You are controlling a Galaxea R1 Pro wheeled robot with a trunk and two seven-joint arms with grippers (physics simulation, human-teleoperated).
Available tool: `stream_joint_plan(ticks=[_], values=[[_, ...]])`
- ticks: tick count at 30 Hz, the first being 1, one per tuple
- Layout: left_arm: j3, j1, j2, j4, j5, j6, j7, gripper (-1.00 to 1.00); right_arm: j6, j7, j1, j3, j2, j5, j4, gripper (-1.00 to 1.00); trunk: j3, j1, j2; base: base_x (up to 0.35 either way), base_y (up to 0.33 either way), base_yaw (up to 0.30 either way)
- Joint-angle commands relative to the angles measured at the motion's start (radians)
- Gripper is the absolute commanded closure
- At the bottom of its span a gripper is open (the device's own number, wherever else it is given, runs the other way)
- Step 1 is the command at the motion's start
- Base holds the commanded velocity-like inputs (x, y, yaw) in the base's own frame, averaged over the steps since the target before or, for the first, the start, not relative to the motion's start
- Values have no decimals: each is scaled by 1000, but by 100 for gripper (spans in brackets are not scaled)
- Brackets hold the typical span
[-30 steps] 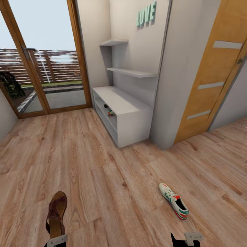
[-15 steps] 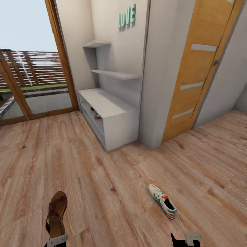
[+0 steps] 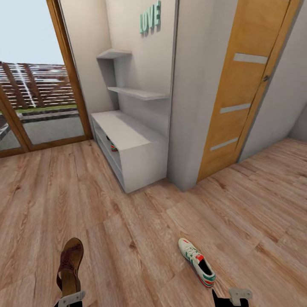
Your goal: Pick up the two gym shoes and the two sandals from the corridor floor and place them onto the hallstand (shoe rack) in the corridor, making sure they are on the rack and not on the floor. Arrange them so the two gym shoes are next to each other and the two sandals are next to each other.
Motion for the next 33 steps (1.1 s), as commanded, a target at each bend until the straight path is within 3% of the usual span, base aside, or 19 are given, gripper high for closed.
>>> stream_joint_plan(ticks=[1,15,33], values=[[9,-1,0,0,-13,-3,-3,100,-3,6,-1,6,0,-10,1,-100,-1,0,0,56,-30,0],[10,-1,0,0,-11,-3,-3,100,-5,6,-1,6,0,-9,0,-100,-1,0,0,85,-51,2],[10,-1,0,1,-12,-4,-3,100,-5,7,-1,6,-4,-8,3,-100,-1,0,0,69,-46,91]])
